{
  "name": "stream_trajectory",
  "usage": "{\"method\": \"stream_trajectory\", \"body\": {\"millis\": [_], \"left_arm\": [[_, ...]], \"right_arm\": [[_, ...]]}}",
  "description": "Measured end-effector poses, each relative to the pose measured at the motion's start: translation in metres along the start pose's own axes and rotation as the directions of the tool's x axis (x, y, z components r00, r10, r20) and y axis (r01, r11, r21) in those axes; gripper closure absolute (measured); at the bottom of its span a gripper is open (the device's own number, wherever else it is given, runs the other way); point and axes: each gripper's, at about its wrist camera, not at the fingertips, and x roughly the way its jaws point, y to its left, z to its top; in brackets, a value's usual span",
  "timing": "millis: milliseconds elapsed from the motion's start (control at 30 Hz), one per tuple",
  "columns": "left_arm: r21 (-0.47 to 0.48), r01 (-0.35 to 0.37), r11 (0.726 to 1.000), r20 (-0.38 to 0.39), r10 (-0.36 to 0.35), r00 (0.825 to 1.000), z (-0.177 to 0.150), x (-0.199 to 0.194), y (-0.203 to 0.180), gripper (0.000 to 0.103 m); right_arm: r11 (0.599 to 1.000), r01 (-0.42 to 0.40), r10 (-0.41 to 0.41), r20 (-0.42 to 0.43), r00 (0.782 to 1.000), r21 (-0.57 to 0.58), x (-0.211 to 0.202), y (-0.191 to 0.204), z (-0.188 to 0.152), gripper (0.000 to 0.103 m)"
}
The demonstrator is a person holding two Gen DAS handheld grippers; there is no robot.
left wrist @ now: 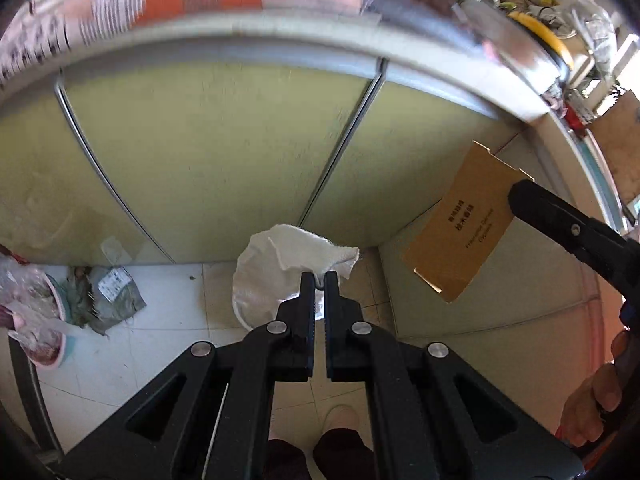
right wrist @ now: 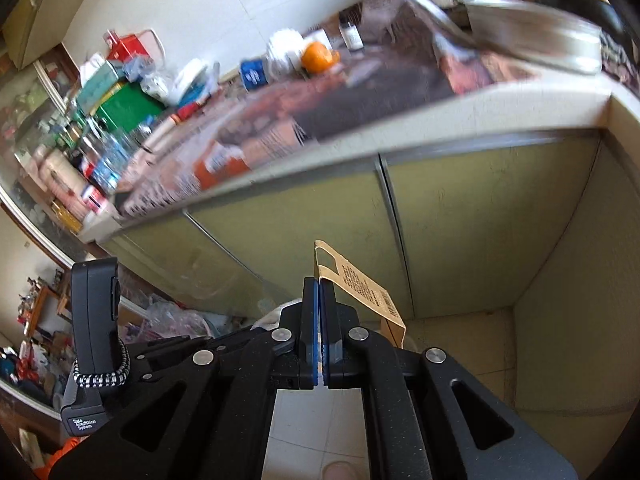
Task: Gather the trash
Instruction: 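Carry tissue and tag down to the white floor bin with both tools, then open the left tool over the bin while the right tool releases the tag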
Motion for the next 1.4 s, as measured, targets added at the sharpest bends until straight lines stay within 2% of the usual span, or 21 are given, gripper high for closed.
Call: {"method": "stream_trajectory", "body": {"millis": [267,433,633,767,833,900,967,1033,1067,1233,1300,1400], "left_arm": [[-0.068,0.016,0.998,-0.082,-0.022,0.996,-0.038,0.119,0.039,0.101],[-0.094,-0.004,0.996,-0.136,-0.009,0.991,-0.061,0.188,0.065,0.101],[-0.147,0.004,0.989,-0.193,-0.033,0.981,-0.080,0.252,0.096,0.101],[-0.162,-0.014,0.987,-0.228,-0.024,0.973,-0.088,0.280,0.105,0.099],[-0.175,-0.029,0.984,-0.240,-0.014,0.971,-0.090,0.287,0.110,0.092],[-0.196,-0.038,0.980,-0.244,-0.011,0.970,-0.092,0.287,0.111,0.081],[-0.209,-0.047,0.977,-0.242,-0.005,0.970,-0.093,0.286,0.113,0.076],[-0.202,-0.058,0.978,-0.241,0.008,0.971,-0.093,0.282,0.112,0.074],[-0.196,-0.068,0.978,-0.240,0.019,0.971,-0.092,0.279,0.111,0.071],[-0.178,-0.090,0.980,-0.244,0.045,0.969,-0.089,0.258,0.106,0.069],[-0.170,-0.101,0.980,-0.243,0.058,0.968,-0.087,0.248,0.105,0.069],[-0.171,-0.115,0.978,-0.234,0.073,0.969,-0.080,0.225,0.099,0.069]], "right_arm": [[1.000,0.007,-0.007,-0.074,0.997,0.003,0.085,-0.051,-0.049,0.102],[1.000,0.002,0.001,-0.128,0.992,0.016,0.138,-0.076,-0.076,0.102],[1.000,0.007,-0.005,-0.207,0.978,0.008,0.199,-0.096,-0.103,0.102],[1.000,0.005,-0.002,-0.267,0.964,0.009,0.236,-0.101,-0.113,0.102],[1.000,0.009,-0.004,-0.293,0.956,0.014,0.248,-0.105,-0.115,0.101],[0.999,0.020,-0.010,-0.327,0.945,0.027,0.258,-0.107,-0.117,0.101],[0.999,0.014,0.006,-0.382,0.924,0.051,0.266,-0.112,-0.119,0.099],[0.997,0.020,0.012,-0.423,0.906,0.073,0.272,-0.117,-0.122,0.087],[0.997,0.030,0.006,-0.431,0.902,0.076,0.272,-0.119,-0.122,0.085],[0.998,0.048,-0.023,-0.442,0.897,0.045,0.258,-0.124,-0.120,0.074],[0.998,0.032,-0.008,-0.445,0.895,0.047,0.247,-0.124,-0.115,0.071],[0.999,0.030,-0.015,-0.445,0.895,0.027,0.237,-0.121,-0.106,0.070]]}}
